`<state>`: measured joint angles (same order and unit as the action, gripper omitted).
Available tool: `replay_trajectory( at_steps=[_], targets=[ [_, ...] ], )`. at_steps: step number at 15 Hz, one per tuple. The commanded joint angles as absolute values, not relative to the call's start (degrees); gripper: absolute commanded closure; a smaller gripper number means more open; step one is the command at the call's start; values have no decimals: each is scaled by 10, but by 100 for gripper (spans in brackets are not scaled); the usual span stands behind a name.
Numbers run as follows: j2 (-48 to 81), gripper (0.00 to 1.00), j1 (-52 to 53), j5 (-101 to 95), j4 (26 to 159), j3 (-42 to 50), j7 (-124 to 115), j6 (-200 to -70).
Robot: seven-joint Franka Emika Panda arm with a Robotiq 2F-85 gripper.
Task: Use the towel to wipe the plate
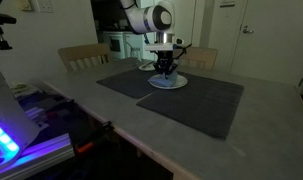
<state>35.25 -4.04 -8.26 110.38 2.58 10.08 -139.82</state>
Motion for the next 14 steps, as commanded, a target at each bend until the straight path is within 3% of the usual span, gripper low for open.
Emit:
replay_trajectory(
  at_steps=[1, 10, 14],
  targets=[
    [375, 98, -60, -69, 1106, 15, 119, -1447],
    [378, 98, -139, 59, 1108, -75, 241, -1467],
    [380, 98, -127, 35, 1102, -55, 245, -1448]
  ],
)
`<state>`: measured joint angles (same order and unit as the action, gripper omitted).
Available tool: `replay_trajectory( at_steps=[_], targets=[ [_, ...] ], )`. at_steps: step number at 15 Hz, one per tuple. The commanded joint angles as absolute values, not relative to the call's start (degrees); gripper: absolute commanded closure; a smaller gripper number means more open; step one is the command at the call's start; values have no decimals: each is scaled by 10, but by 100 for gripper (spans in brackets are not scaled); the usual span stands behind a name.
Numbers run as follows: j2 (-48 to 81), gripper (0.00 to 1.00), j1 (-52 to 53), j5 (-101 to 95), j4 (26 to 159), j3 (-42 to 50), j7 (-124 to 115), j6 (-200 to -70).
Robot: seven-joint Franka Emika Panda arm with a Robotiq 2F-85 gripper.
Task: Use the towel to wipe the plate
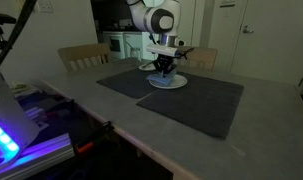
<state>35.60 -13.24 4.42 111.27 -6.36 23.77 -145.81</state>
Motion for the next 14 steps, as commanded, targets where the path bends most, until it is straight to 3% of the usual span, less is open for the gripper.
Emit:
replay_trajectory(
  at_steps=[1, 14],
  targets=[
    [379, 98, -110, 12, 1102, -34, 224, -1449],
    [390, 98, 32, -220, 1105, 121, -9, -1500]
  ],
)
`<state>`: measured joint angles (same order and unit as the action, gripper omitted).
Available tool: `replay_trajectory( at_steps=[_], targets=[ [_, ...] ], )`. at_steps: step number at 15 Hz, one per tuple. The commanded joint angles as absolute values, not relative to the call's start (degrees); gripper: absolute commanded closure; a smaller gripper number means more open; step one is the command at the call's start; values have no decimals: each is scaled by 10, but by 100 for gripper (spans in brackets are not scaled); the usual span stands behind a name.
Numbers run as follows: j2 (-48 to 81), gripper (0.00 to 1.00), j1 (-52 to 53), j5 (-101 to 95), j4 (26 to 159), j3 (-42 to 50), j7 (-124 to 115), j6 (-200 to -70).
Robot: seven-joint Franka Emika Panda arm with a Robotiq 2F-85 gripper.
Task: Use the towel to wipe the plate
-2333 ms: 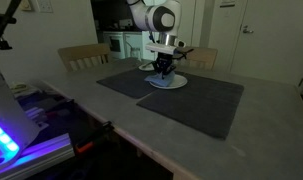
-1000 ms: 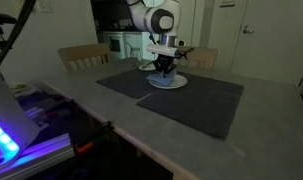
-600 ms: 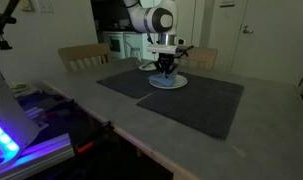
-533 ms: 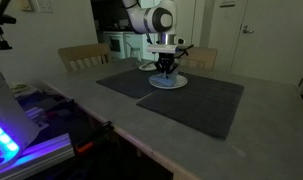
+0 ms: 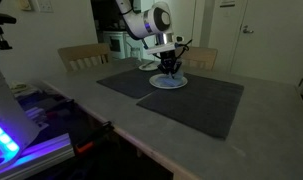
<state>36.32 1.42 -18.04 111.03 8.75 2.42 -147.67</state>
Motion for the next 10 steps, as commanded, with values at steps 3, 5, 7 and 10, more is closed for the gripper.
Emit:
replay_trajectory(
  at_steps=[3, 5, 7, 10],
  targets=[
    [392, 98, 39, -243, 1105, 137, -35, -1503],
    [392, 98, 36, -244, 1107, 136, -40, -1503],
    [389, 98, 23, -216, 1110, 106, -18, -1490],
    [382, 98, 0, -177, 1118, 60, 26, -1489]
  ],
)
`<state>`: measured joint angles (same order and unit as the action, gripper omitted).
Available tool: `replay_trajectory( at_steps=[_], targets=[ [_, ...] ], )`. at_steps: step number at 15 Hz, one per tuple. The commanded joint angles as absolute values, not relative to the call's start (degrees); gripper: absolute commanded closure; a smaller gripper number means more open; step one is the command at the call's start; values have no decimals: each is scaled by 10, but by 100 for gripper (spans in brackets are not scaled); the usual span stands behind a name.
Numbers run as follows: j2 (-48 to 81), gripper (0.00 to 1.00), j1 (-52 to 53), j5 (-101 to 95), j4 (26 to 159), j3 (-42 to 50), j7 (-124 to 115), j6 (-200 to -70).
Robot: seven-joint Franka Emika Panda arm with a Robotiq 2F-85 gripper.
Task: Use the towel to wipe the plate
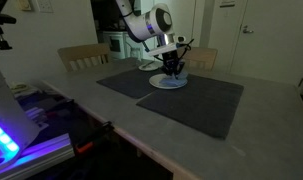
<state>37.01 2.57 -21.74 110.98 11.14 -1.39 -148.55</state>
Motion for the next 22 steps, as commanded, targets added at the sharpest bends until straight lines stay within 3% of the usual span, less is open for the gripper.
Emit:
replay_trajectory(
  at_steps=[1, 9, 22],
  targets=[
    [381, 98, -5, -167, 1117, 50, 39, -1489],
    [342, 98, -3, -142, 1120, 26, 74, -1478],
    [291, 98, 1, -37, 1128, -121, 203, -1401]
  ],
)
